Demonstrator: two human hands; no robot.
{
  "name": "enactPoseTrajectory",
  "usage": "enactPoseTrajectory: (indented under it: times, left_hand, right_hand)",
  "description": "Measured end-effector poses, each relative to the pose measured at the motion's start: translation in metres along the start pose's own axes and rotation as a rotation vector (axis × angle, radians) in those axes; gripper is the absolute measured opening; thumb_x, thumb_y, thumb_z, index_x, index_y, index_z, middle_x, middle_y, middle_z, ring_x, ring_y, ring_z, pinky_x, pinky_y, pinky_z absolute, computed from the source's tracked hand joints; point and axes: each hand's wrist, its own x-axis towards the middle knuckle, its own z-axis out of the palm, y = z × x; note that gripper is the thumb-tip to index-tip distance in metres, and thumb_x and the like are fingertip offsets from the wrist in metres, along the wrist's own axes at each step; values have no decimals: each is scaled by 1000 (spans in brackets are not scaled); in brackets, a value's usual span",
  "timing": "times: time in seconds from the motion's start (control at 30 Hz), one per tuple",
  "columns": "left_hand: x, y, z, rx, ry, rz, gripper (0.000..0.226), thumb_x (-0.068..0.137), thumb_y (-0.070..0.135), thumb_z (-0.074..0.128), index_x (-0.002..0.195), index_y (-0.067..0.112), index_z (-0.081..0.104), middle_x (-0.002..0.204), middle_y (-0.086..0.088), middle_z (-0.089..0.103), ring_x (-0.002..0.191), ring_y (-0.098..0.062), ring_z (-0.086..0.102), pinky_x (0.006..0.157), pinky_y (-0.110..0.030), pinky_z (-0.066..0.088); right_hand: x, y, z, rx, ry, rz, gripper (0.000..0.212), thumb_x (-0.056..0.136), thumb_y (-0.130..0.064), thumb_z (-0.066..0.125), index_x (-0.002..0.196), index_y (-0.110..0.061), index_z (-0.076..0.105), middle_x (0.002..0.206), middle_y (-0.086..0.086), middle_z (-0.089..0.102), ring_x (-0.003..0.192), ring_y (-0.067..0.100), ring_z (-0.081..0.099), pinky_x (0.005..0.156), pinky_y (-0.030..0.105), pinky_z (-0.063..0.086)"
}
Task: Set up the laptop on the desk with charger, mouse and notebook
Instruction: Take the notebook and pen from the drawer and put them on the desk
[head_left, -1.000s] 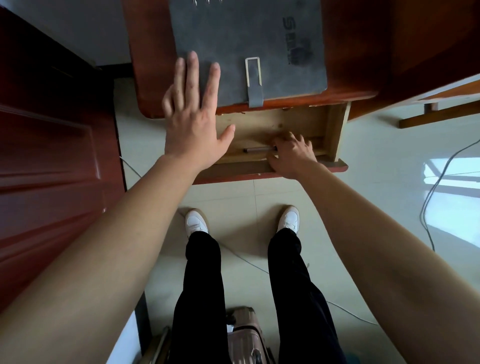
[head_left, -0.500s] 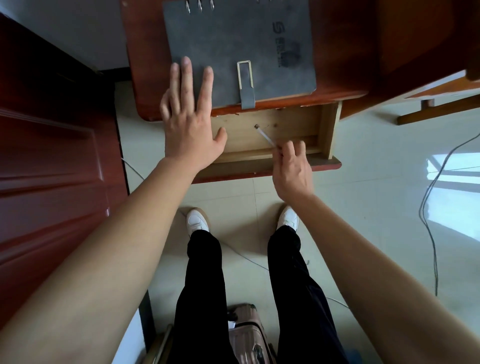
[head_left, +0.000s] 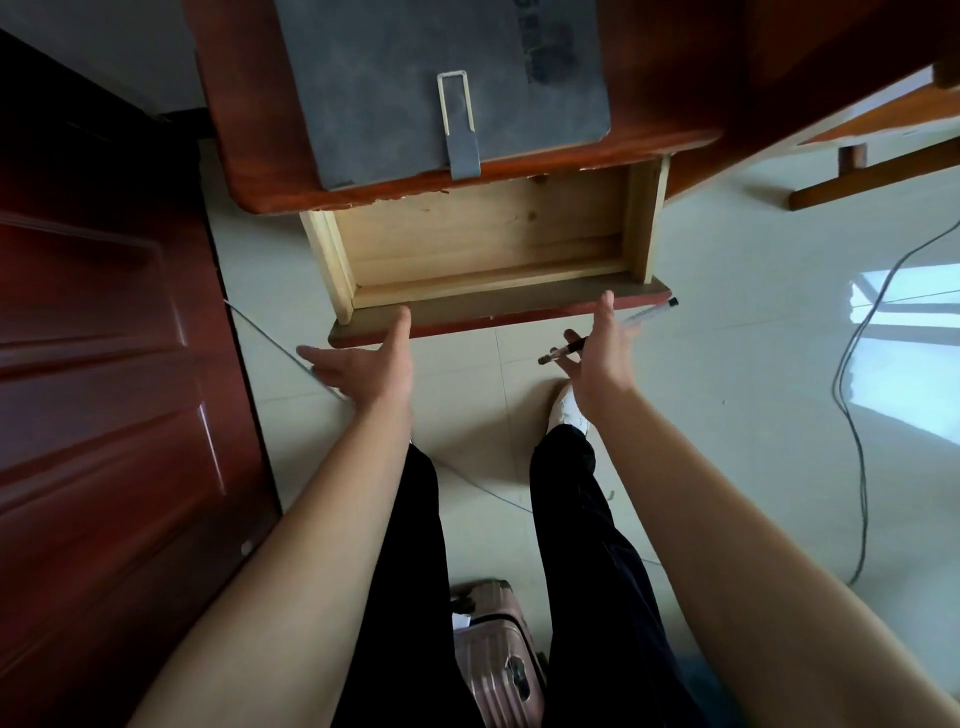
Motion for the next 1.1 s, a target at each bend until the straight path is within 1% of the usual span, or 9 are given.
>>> enactPoseTrajectory:
  times: [0.1,0.2,0.4,0.53,0.6,0.7,0.87,1.0,1.1]
  left_hand:
    - [0,11,7,-238,-245,-272,82,77,46,78,143,22,37,142,-4,46,117,-21,52,102,-44,49]
    - [-4,23,5,-414,-306,-314,50,84,34,71,127,17,50,125,-7,56,109,-22,61,90,-41,58]
    - [-32,41,2,-601,-226,-220,44,85,25,59,125,11,46,116,-10,56,101,-26,67,79,-42,62]
    - [-46,64,1,-685,-317,-194,39,83,16,57,120,4,51,103,-8,53,100,-24,67,80,-44,62]
    - [-44,78,-1,-697,-365,-123,26,84,9,54,110,7,51,94,-6,51,101,-27,65,85,-46,60]
    - [-30,105,-5,-786,-447,-72,12,86,8,53,97,8,50,95,-9,47,97,-31,62,88,-48,58]
    - [-22,122,-6,-922,-585,-139,22,87,23,52,105,11,47,108,-11,43,99,-34,60,92,-52,55]
    - [-21,119,-13,-884,-645,-142,31,86,27,58,110,12,47,111,-10,44,101,-33,62,89,-49,56]
    - [-19,130,-16,-790,-631,-104,64,81,51,72,128,14,53,120,-9,46,104,-27,61,90,-46,57]
  right_hand:
    - [-2,-18,6,245,-87,76,62,105,-40,50,159,-17,27,155,12,41,132,34,54,100,57,53]
    - [-14,-27,10,416,-151,80,41,102,-20,46,141,-8,46,125,17,57,114,37,61,99,63,52]
    - [-44,-43,16,398,-155,-23,39,92,-10,41,128,-8,56,108,14,57,103,38,59,95,63,54]
    - [-59,-71,20,375,-216,-118,23,92,-10,39,92,-24,58,105,10,54,107,37,55,95,61,55]
    - [-60,-84,26,396,-270,-149,25,91,-8,36,105,-18,54,108,11,49,106,37,52,93,60,56]
    - [-54,-106,41,429,-327,-167,61,92,-2,33,147,-27,33,120,15,47,106,39,53,91,59,57]
    - [-49,-129,65,393,-260,-104,33,93,-7,48,125,-14,48,113,17,51,96,32,54,86,58,59]
    - [-50,-127,64,319,-211,-95,53,96,-12,54,148,-10,43,123,17,58,101,29,61,87,55,60]
    - [-53,-133,66,285,-190,-99,57,100,-24,59,152,-15,37,138,18,54,110,31,65,84,53,62]
